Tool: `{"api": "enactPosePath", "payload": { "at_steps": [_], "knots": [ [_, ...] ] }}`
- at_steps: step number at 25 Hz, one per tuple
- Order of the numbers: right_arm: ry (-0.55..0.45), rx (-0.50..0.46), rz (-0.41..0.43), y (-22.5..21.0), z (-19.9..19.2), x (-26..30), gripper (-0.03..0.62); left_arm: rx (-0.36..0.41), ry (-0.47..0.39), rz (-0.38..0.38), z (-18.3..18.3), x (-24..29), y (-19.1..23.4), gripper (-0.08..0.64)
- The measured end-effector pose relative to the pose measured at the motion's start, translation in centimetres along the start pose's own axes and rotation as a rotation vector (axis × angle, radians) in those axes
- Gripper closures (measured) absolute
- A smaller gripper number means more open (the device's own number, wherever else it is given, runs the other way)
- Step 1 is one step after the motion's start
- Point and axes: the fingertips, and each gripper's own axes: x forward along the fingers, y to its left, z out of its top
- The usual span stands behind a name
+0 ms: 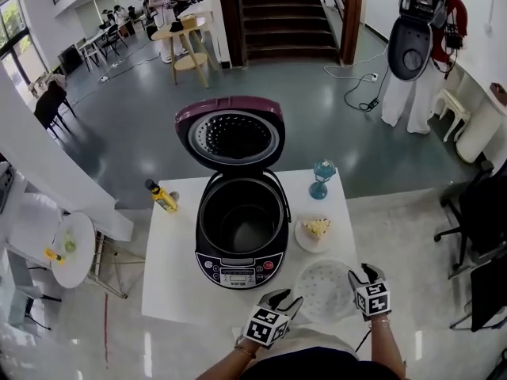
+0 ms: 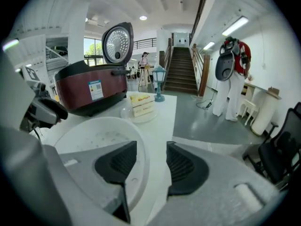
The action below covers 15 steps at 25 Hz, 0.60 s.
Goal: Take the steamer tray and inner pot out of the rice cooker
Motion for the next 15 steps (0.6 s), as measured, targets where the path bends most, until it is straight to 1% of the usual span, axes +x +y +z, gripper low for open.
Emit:
{"api": "enactPosePath", "payload": {
  "at_steps": [1, 2, 4, 5, 6, 8, 10, 12, 13, 15],
  "knots": [
    [-0.024, -0.006, -0.013, 0.0, 1.0, -0.6, 0.397, 0.011, -0.032, -0.009, 0.9, -1.8, -0.4, 0.388],
    [-0.058, -0.003, -0.018, 0.1, 2.2, -1.4, 0.397, 0.005, -0.088, -0.010, 2.1, -4.0, -0.7, 0.388],
    [-0.141, 0.011, -0.013, 0.6, 5.4, -3.1, 0.397, -0.012, -0.230, 0.007, 5.6, -9.3, -0.7, 0.388],
    [-0.183, 0.013, -0.008, 1.0, 7.1, -4.1, 0.397, 0.003, -0.291, 0.030, 7.4, -11.9, -0.2, 0.388],
    [-0.222, 0.009, -0.006, 1.5, 9.0, -5.0, 0.397, 0.037, -0.339, 0.065, 9.2, -14.4, 0.6, 0.388],
    [-0.298, -0.011, -0.001, 3.0, 12.9, -6.4, 0.397, 0.115, -0.408, 0.158, 12.5, -18.8, 3.2, 0.388],
    [-0.374, -0.020, 0.017, 5.1, 16.8, -7.4, 0.397, 0.138, -0.467, 0.252, 16.0, -22.5, 5.9, 0.388],
    [-0.435, -0.017, 0.044, 7.5, 20.3, -7.8, 0.391, 0.170, -0.496, 0.315, 18.1, -24.6, 8.6, 0.383],
    [-0.458, -0.017, 0.054, 8.7, 21.8, -7.8, 0.379, 0.199, -0.485, 0.335, 18.5, -25.0, 9.9, 0.362],
    [-0.484, -0.020, 0.062, 10.9, 24.4, -7.6, 0.359, 0.244, -0.429, 0.357, 19.1, -24.9, 12.4, 0.315]
  ]
}}
